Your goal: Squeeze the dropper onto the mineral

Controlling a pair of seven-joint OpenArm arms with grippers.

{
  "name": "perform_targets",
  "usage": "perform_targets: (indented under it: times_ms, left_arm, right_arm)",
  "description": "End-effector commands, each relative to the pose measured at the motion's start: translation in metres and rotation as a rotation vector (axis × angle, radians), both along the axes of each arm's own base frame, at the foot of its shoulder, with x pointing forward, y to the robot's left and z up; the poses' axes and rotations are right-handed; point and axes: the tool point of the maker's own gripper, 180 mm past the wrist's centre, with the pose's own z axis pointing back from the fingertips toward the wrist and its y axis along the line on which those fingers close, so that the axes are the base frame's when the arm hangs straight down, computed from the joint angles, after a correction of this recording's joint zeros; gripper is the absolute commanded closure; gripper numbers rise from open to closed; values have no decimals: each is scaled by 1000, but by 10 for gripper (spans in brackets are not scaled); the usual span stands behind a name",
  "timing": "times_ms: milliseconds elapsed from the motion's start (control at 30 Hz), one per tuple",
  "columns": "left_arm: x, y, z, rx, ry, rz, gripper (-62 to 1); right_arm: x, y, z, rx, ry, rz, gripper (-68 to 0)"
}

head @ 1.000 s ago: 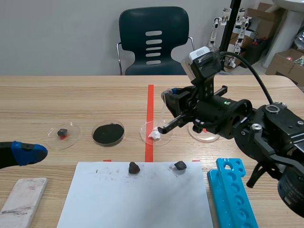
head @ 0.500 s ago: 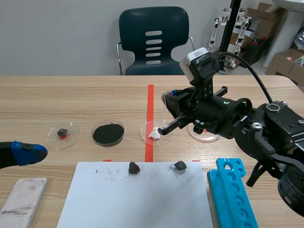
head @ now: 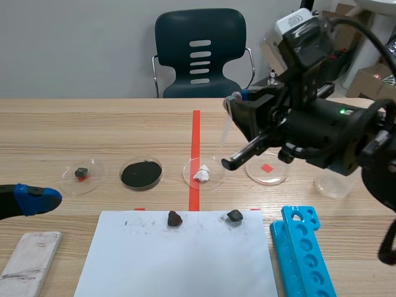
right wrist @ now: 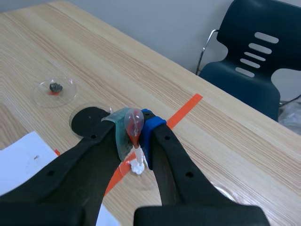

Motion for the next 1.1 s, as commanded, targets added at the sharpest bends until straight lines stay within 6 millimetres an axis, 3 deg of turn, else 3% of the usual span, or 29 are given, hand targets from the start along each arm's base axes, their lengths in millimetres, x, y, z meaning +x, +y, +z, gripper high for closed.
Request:
perform_targets:
  times_ms: [0, 467, 1067]
  left_arm:
    - [0, -2, 5, -32, -4, 0, -615]
    - [0, -2, 5, -32, -4, 0, -615]
    - [0, -2, 5, -32, -4, 0, -615]
  right_arm:
    - [-6, -5, 9, 6, -24, 0, -11]
    - [-61, -11, 48, 33, -46, -11, -11]
    - [-65, -9, 52, 50, -43, -5, -11]
